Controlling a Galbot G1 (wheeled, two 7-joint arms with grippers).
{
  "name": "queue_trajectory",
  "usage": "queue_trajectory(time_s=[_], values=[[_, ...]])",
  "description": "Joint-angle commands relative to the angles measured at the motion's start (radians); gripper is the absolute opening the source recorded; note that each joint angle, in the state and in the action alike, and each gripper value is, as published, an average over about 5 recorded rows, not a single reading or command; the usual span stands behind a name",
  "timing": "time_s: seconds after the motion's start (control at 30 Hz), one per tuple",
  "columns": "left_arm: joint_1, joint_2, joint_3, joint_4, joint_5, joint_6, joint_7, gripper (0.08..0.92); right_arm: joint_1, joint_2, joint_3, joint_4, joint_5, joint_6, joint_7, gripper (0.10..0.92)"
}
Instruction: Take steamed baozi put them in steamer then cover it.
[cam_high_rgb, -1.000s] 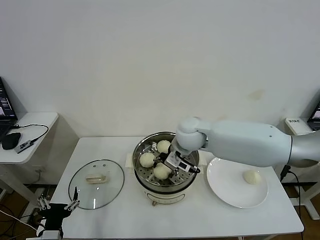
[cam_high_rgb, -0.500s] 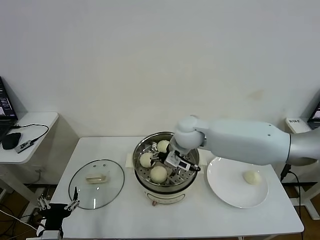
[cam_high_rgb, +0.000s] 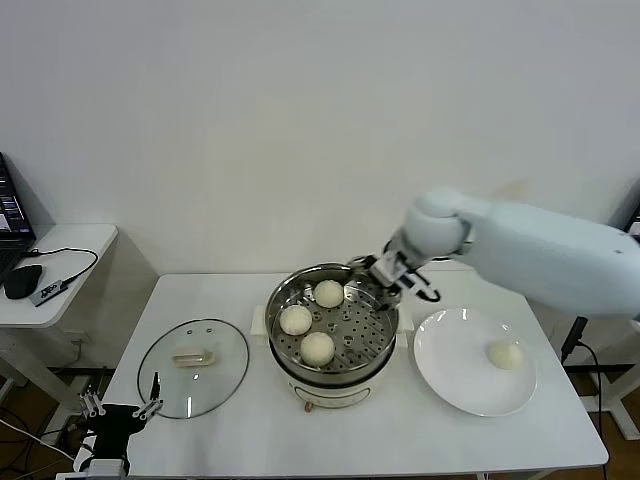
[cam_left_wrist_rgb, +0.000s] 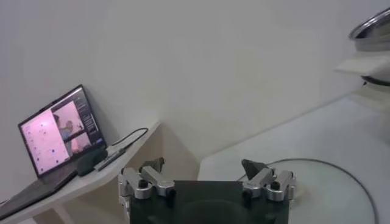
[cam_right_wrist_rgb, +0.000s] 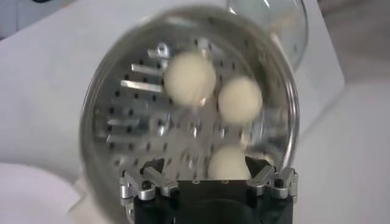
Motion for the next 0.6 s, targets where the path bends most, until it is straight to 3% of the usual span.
queue_trajectory(time_s=[0.03,0.3,0.6], values=[[-0.002,0.007,0.011,-0.005,0.001,0.001,0.002,0.823,-0.085,-0.354,0.090,0.000,0.010,-0.180,-0.059,0.823],[-0.009,0.015,0.039,-0.004,0.011,0.003,0.005,0.823,-0.331,-0.454,0.243,-0.057,-0.110,-0.133,-0.053,0.823],[0.001,0.015,0.052,-0.008,0.021,0.004,0.006,0.823,-0.695,-0.420,0.559,-0.197,-0.194,-0.092,-0.045,0.823]])
